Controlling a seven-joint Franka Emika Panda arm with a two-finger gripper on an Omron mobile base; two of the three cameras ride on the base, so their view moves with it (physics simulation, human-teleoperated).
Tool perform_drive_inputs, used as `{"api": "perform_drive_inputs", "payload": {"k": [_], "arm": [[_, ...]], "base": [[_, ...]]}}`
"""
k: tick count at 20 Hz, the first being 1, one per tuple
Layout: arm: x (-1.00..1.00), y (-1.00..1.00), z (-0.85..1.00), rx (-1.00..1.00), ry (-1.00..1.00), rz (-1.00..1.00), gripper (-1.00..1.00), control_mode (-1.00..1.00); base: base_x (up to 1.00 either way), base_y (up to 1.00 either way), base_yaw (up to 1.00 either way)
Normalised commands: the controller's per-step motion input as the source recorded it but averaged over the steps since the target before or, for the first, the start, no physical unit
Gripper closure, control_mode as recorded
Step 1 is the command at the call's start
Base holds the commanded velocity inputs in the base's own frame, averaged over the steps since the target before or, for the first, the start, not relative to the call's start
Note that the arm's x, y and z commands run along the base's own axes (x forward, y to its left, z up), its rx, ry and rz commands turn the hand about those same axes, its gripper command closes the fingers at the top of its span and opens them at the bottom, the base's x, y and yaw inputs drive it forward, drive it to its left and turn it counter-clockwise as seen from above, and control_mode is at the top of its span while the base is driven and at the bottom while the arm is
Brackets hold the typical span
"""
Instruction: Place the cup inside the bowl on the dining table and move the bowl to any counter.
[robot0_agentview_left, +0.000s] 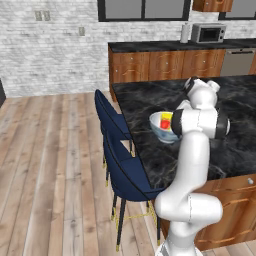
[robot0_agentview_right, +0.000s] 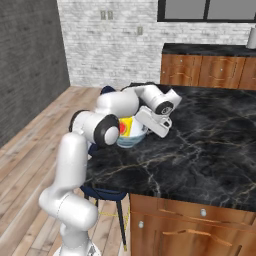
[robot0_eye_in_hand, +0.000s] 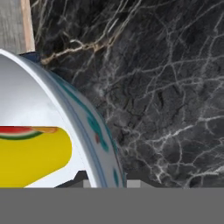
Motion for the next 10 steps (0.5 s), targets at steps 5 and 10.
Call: {"api": "perform_drive_inputs", "payload": {"k": [5,10], "arm": [[-0.55,0.0,0.52,0.04,0.0,0.0,1.0,-1.0],[-0.81,-0.01,0.37,0.01,0.0,0.0,1.0,-1.0]], "base": [[0.0,0.0,0.0],[0.0,0.0,0.0]]}}
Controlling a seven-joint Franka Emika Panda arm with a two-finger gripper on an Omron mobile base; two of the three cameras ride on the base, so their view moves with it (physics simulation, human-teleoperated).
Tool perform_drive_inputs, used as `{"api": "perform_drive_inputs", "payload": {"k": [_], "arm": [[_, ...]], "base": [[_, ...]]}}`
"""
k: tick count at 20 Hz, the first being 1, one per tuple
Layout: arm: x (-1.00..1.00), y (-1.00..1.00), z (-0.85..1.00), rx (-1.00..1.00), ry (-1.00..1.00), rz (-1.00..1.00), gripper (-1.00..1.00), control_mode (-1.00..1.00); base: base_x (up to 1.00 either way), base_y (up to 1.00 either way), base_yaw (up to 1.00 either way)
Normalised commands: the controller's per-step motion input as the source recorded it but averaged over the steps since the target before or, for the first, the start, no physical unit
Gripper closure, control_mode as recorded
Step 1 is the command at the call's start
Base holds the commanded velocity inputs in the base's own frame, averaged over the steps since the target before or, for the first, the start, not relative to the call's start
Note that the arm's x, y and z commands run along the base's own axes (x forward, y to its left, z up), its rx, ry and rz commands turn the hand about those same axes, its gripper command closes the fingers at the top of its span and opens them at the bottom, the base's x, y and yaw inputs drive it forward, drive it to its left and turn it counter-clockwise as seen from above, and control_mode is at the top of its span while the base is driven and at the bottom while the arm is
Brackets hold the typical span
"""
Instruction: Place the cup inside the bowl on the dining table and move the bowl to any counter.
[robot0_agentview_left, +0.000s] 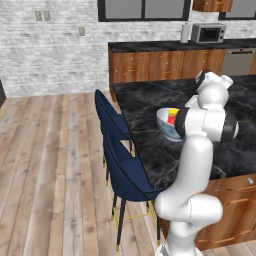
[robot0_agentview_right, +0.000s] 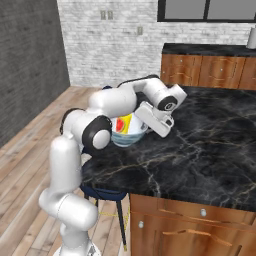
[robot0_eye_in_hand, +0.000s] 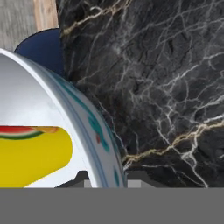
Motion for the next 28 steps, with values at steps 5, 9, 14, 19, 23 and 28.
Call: {"api": "perform_drive_inputs", "payload": {"k": [5,9,14,19,23,28], "arm": [[-0.81,-0.04,0.23,0.0,0.0,0.0,1.0,-1.0],[-0.81,-0.01,0.27,0.0,0.0,0.0,1.0,-1.0],[-0.84,0.0,0.53,0.0,0.0,0.0,1.0,-1.0],[-0.83,0.0,0.52,0.01,0.0,0.0,1.0,-1.0],[-0.71,0.0,0.26,0.0,0.0,0.0,1.0,-1.0],[-0.12,0.0,0.02,0.0,0.0,0.0,1.0,-1.0]], "base": [[0.0,0.0,0.0],[0.0,0.0,0.0],[0.0,0.0,0.0],[0.0,0.0,0.0],[0.0,0.0,0.0],[0.0,0.0,0.0]]}}
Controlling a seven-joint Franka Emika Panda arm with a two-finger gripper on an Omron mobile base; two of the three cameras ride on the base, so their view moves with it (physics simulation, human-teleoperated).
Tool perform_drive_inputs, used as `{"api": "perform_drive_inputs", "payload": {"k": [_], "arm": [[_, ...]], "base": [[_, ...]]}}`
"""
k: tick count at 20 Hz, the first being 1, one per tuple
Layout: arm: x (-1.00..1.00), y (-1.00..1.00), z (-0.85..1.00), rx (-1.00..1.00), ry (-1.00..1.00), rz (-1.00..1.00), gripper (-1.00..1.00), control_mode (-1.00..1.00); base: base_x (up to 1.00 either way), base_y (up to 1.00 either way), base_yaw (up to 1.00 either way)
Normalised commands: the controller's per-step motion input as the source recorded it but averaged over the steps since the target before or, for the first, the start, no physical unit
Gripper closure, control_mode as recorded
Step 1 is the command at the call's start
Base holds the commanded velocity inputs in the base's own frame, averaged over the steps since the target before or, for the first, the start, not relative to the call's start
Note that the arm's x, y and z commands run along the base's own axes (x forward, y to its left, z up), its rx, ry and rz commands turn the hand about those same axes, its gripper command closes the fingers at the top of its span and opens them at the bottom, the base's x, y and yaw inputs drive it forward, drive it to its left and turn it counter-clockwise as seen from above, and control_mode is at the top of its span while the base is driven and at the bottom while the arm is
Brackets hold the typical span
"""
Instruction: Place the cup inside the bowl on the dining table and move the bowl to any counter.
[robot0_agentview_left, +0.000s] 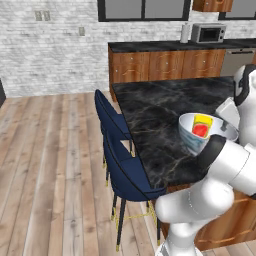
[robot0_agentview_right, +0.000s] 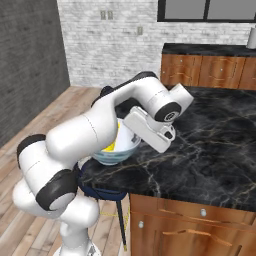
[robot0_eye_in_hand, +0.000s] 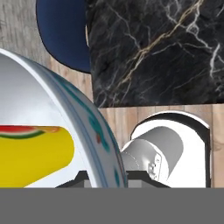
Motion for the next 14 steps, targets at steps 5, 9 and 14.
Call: {"api": "perform_drive_inputs", "payload": {"k": [5,9,14], "arm": [[0.0,0.0,0.0,0.0,0.0,0.0,1.0,1.0],[0.0,0.0,0.0,0.0,0.0,0.0,1.0,1.0],[0.0,0.0,0.0,0.0,0.0,0.0,1.0,1.0]], "base": [[0.0,0.0,0.0],[-0.38,0.01,0.0],[-0.54,0.2,0.0]]}}
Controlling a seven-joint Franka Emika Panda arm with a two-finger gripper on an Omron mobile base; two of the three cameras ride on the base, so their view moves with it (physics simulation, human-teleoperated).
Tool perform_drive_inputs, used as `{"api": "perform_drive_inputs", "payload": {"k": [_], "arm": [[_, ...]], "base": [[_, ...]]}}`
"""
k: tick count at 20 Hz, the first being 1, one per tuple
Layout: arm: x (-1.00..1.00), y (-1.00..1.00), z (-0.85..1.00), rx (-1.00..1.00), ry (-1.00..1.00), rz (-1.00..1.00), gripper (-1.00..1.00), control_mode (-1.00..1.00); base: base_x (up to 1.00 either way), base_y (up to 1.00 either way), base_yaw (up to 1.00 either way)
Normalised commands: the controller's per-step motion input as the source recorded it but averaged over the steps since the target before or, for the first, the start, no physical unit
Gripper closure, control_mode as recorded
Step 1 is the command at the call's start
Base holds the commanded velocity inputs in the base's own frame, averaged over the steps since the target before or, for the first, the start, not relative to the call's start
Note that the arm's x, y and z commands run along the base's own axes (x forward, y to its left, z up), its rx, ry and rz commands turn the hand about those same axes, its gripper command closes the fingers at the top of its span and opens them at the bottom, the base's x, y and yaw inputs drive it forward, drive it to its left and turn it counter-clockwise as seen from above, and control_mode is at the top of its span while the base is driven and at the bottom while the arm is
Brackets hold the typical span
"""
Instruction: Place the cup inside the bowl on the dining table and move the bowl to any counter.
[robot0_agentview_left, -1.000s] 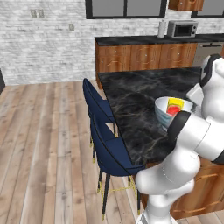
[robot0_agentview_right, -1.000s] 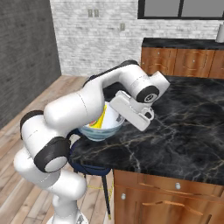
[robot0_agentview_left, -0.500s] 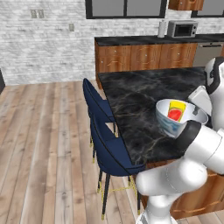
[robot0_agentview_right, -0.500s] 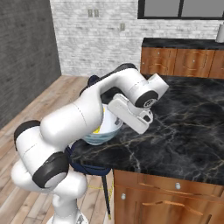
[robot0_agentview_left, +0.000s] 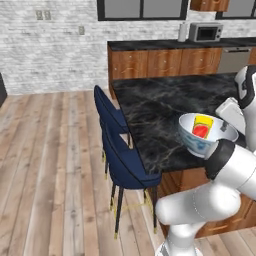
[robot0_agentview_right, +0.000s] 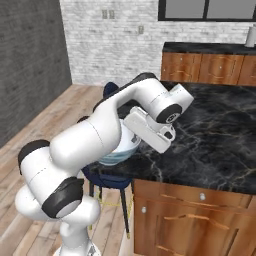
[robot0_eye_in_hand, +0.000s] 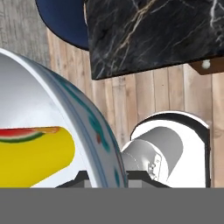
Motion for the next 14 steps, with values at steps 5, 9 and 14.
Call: {"api": "perform_drive_inputs", "payload": {"k": [5,9,14], "arm": [[0.0,0.0,0.0,0.0,0.0,0.0,1.0,1.0],[0.0,0.0,0.0,0.0,0.0,0.0,1.0,1.0],[0.0,0.0,0.0,0.0,0.0,0.0,1.0,1.0]], "base": [[-0.1,0.69,-0.1],[0.0,0.98,-0.12],[0.0,0.93,-0.12]]}}
